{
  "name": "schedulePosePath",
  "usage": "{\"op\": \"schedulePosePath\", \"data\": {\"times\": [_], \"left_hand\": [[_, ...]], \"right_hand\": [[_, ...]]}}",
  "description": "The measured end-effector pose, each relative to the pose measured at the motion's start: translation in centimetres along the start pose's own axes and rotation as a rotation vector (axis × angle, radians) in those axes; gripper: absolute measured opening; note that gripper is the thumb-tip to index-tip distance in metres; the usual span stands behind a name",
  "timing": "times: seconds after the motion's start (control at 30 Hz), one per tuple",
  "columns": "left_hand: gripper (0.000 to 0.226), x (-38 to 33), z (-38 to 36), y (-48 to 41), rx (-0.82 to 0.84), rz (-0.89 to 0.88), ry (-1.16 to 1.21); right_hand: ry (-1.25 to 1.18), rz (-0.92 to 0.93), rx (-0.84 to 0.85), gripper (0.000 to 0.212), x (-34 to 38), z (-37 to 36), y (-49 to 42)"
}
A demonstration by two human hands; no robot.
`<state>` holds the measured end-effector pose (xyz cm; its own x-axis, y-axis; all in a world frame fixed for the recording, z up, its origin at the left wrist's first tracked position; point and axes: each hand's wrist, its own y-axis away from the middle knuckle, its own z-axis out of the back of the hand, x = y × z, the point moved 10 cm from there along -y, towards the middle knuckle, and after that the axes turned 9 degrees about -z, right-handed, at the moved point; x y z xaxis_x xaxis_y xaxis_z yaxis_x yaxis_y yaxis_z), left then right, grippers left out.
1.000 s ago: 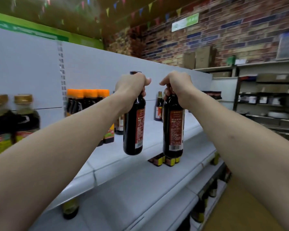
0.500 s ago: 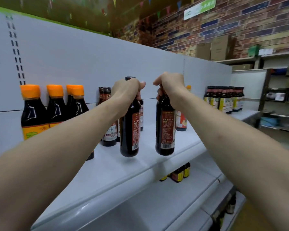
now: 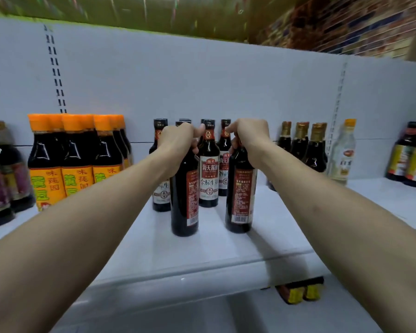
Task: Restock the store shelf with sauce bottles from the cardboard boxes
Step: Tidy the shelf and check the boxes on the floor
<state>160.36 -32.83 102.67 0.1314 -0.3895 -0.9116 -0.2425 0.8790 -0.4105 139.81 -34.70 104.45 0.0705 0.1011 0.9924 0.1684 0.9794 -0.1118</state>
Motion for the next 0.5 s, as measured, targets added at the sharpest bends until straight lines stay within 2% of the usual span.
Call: {"op": "schedulePosePath", "data": {"times": [0.07, 0.2, 0.3, 0.33, 0.43, 0.5], "left_hand": [[0.036, 0.2, 0.2, -0.3, -0.030, 0.007, -0.034], [0.037, 0.4, 0.4, -0.9, -0.061, -0.016, -0.037], [0.040, 0.6, 0.5, -1.3, -0.066, -0.029, -0.063], [0.041, 0.7, 0.5, -1.4, -0.066, -0.035, -0.076], [0.043, 0.7, 0.7, -1.5, -0.070, -0.050, -0.099], [0.044, 0.7, 0.9, -1.5, -0.063, -0.059, -0.097]], "right_hand": [[0.012, 0.044, 0.008, 0.014, -0.2, 0.2, -1.4], [0.123, 0.183, -0.088, 0.045, -0.5, 0.9, -3.9], [0.207, 0.237, -0.164, 0.056, -0.5, 1.4, -4.7], [0.222, 0.235, -0.167, 0.055, -0.5, 1.6, -4.9], [0.266, 0.238, -0.120, 0.029, -0.8, 1.4, -5.2], [0.301, 0.285, -0.083, 0.024, -0.8, 1.0, -5.3]]}}
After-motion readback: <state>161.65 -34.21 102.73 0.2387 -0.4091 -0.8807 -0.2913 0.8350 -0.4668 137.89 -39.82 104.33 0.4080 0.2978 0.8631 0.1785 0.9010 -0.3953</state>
